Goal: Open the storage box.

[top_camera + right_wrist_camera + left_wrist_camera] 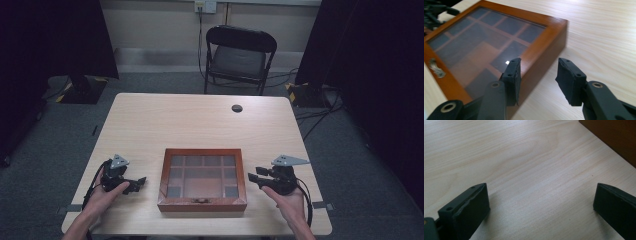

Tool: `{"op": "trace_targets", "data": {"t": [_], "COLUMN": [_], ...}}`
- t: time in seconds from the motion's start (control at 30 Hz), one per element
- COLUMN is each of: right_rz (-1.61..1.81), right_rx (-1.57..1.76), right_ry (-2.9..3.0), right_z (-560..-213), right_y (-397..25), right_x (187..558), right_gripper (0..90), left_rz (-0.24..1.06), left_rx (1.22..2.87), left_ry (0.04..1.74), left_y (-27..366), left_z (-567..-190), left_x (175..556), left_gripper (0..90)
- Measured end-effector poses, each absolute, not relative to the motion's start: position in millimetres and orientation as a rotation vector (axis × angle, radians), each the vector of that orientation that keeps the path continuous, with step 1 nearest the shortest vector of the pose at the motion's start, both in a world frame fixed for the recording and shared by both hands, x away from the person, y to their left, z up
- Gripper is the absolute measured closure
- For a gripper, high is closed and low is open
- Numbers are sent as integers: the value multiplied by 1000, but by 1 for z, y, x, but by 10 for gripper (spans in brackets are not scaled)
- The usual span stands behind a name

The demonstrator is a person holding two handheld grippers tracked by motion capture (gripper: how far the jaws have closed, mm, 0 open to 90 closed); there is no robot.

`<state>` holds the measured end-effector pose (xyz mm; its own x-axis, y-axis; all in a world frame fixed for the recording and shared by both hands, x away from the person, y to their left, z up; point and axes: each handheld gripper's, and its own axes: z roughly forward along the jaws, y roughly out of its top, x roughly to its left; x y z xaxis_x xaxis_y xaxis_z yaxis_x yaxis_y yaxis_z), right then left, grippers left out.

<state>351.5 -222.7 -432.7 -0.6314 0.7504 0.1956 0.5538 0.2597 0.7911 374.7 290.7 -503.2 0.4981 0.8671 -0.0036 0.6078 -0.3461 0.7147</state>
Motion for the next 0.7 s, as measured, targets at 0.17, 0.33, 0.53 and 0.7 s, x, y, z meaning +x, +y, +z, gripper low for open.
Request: {"op": "trace_targets", "data": {"t": [0.17,0.33,0.53,0.7], "right_rz": [1349,1390,1444,1474], "right_rx": [1162,1109,976,881], "right_ry": [2372,2417,2505,2571], "right_z": [-427,-422,-412,-410], "right_y": [-204,-186,-160,-142], "right_x": [355,358,363,363], "right_gripper": [550,575,618,671], "left_rz": [502,503,503,501], "left_rx": [2079,2079,2079,2079], "left_ry": [1206,1206,1206,1205], "left_y": [291,291,291,291], "left_z": [-503,-503,-503,-503], "left_x": [375,375,375,375], "left_gripper": [0,0,0,0]}}
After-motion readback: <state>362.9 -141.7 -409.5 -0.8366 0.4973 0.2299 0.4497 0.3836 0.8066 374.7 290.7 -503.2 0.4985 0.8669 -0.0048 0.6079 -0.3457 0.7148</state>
